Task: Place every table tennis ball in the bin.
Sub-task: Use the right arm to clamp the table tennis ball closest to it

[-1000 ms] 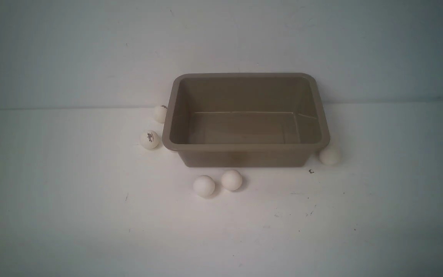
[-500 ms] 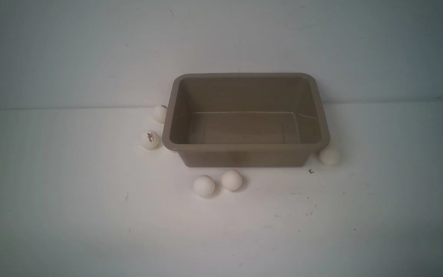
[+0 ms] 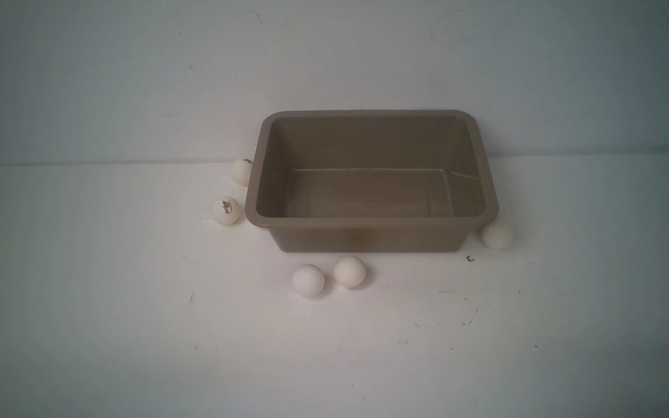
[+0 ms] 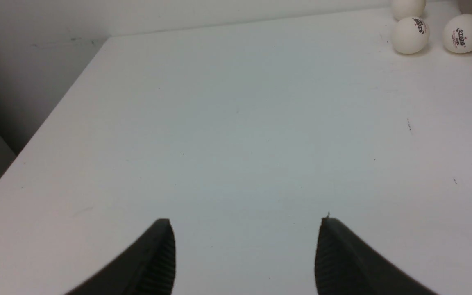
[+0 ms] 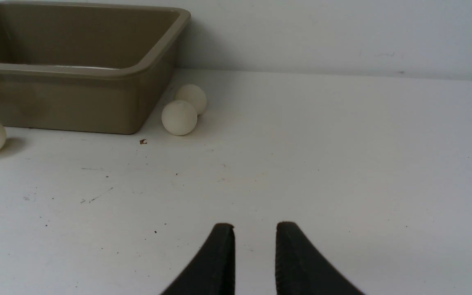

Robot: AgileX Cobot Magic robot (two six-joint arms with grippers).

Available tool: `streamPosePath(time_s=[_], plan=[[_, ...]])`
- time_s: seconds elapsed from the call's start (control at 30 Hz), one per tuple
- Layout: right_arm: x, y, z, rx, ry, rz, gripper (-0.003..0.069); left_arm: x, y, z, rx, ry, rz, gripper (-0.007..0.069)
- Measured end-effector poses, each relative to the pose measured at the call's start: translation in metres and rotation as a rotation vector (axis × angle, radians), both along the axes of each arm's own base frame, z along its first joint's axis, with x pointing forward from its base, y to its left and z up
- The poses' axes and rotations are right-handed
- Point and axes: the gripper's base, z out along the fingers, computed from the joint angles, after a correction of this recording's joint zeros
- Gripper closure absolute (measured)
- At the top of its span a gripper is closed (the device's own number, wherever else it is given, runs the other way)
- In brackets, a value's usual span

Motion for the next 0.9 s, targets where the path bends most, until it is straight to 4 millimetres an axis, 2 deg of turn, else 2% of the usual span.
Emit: streamPosePath(time_s=[0.67, 0.8, 0.9], plan=[[0.0, 0.0, 0.004, 0.006, -0.007, 0.0, 0.0521, 0.0, 0.0, 0.0, 0.0, 0.0, 0.0, 0.0208], [-0.004, 0.001, 0.035, 0.036, -0.098, 0.004, 0.0521, 0.0, 0.0, 0.0, 0.0, 0.0, 0.0, 0.0208], [-0.011, 0.001, 0.066, 0.057, -0.194, 0.008, 0.0521, 0.0, 0.0, 0.0, 0.0, 0.0, 0.0, 0.0208]])
